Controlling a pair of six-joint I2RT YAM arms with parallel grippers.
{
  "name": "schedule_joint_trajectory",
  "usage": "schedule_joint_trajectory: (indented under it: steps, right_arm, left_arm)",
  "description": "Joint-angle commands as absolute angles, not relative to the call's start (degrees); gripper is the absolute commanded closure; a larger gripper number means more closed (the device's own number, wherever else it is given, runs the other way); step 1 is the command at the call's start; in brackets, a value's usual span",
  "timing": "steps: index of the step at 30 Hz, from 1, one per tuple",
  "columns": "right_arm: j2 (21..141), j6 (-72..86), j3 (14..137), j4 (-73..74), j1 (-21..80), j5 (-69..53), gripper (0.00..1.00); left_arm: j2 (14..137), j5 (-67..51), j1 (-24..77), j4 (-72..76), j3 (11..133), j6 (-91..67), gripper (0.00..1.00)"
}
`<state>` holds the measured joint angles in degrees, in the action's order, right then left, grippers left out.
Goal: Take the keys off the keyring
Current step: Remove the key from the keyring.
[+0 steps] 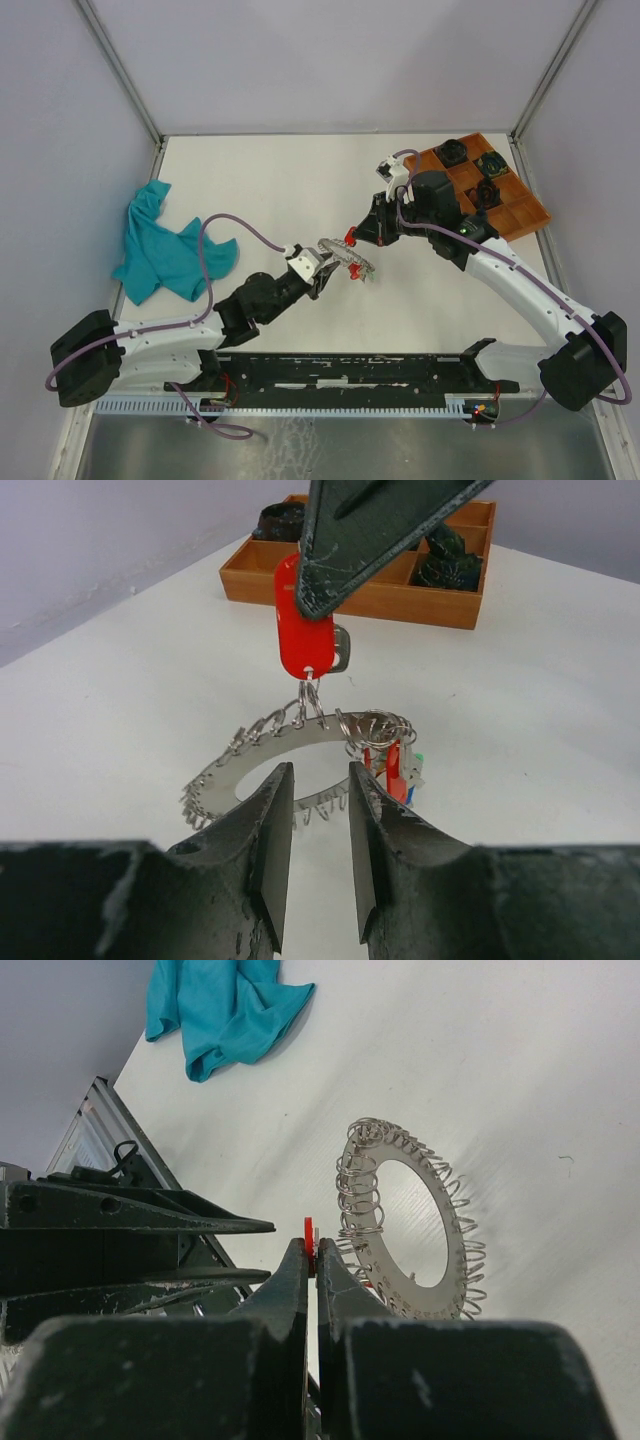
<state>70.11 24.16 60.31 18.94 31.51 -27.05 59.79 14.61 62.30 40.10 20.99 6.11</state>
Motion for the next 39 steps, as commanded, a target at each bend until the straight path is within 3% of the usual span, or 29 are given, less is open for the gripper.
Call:
schedule_joint_trajectory:
  steps: [1, 30, 39]
  right_arm:
    - [67.9, 24.2, 63.2, 15.0, 31.7, -29.0, 0.99]
    - [68.6, 25.2, 62.8, 14.3, 31.9, -29.1, 0.99]
    - [68.5, 25.5, 62.8, 14.3, 31.9, -29.1, 0.99]
  left_arm:
    - [60.7, 12.6, 60.5, 42.1, 24.9, 8.7, 0.66]
    - [70.1, 13.9, 59.6, 50.7, 27.8, 1.0, 0.67]
    - [71.1, 15.4, 59.7, 48.4, 28.5, 0.8, 0.71]
